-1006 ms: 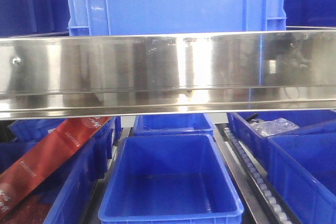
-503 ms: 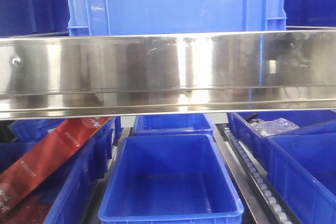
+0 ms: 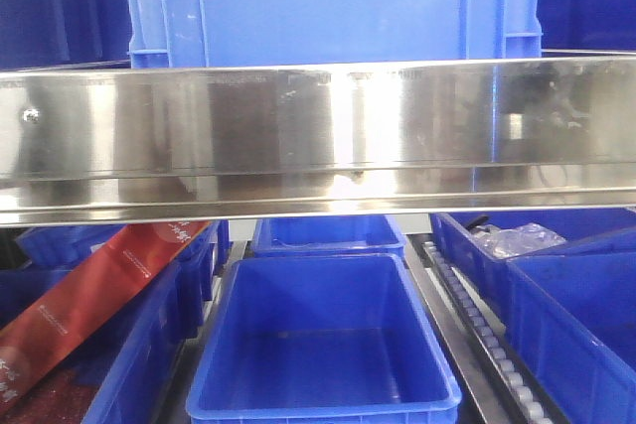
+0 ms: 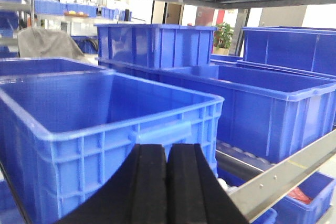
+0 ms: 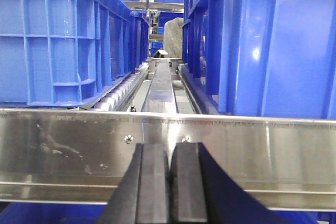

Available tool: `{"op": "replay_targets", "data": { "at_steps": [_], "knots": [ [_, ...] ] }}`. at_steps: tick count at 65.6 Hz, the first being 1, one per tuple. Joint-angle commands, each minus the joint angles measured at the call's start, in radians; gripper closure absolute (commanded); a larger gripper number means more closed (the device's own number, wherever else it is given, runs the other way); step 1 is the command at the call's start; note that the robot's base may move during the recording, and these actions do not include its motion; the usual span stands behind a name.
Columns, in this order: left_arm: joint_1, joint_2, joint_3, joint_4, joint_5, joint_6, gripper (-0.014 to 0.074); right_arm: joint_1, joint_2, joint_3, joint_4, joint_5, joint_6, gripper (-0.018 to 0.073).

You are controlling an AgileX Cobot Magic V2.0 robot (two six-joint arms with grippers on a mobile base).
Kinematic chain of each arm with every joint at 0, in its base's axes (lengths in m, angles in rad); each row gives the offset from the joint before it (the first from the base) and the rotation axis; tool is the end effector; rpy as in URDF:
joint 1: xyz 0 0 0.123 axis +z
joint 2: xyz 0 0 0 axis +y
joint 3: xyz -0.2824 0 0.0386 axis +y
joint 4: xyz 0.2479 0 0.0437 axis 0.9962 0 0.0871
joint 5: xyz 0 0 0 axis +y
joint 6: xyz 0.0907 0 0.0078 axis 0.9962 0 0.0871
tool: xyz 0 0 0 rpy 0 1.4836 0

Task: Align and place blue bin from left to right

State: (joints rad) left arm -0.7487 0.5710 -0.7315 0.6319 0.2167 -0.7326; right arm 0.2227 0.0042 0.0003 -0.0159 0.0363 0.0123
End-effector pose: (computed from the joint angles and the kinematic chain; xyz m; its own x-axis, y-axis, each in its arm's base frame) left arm 0.0893 -0.0671 0.3972 -0.0128 -0.1394 -0.9902 0.5846 0.8023 -0.1205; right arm 0.0554 0.0125 0.2095 0.0460 0.0067 -0.9989 -0.2201 0.9755 -0.0036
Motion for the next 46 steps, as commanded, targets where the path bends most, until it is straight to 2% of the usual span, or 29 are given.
{"op": "replay_targets", "data": {
  "at_steps": [1, 8, 14, 19, 25, 29, 38, 46],
  "knots": [
    [-0.004, -0.007, 0.003, -0.029, 0.004, 0.001, 0.0707, -0.006, -0.004, 0.0, 0.003, -0.019, -0.004, 0.064],
    [0.019, -0.009, 0.003, -0.084, 0.004, 0.079, 0.0707, -0.006, -0.004, 0.0, 0.003, -0.019, -0.004, 0.064],
    [0.074, -0.009, 0.012, -0.189, -0.02, 0.233, 0.0707, -0.006, -0.004, 0.0, 0.003, -0.019, -0.004, 0.064],
    [0.139, -0.009, 0.038, -0.27, -0.111, 0.351, 0.0707, -0.006, -0.004, 0.0, 0.003, -0.019, -0.004, 0.064],
    [0.219, -0.015, 0.093, -0.313, -0.25, 0.476, 0.0707, -0.006, -0.004, 0.0, 0.003, -0.019, -0.004, 0.064],
    [0.28, -0.026, 0.138, -0.336, -0.297, 0.498, 0.0707, -0.006, -0.004, 0.0, 0.003, -0.019, -0.004, 0.064],
    [0.377, -0.083, 0.253, -0.423, -0.297, 0.498, 0.0707, -0.006, -0.004, 0.0, 0.003, -0.019, -0.004, 0.064],
    [0.464, -0.17, 0.369, -0.438, -0.297, 0.5, 0.0707, -0.006, -0.004, 0.0, 0.003, -0.019, -0.004, 0.064]
  ]
}}
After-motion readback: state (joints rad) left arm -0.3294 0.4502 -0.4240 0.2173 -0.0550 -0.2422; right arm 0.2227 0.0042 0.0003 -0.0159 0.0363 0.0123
